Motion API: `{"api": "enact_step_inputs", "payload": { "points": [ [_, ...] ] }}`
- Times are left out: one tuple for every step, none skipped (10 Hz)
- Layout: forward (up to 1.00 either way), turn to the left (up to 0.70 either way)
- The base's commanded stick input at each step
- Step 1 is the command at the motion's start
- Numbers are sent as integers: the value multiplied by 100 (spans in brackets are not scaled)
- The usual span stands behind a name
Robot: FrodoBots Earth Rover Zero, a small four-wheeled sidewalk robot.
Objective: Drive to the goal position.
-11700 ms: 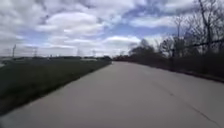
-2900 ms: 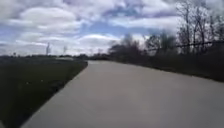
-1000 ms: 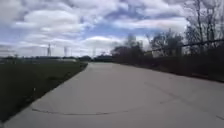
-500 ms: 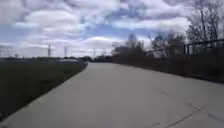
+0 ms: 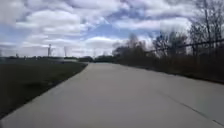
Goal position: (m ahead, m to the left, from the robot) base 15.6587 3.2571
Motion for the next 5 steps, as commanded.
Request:
{"api": "enact_step_inputs", "payload": {
  "points": [
    [90, 0],
    [90, 0],
    [90, 0],
    [91, 0],
    [91, 0]
  ]
}}
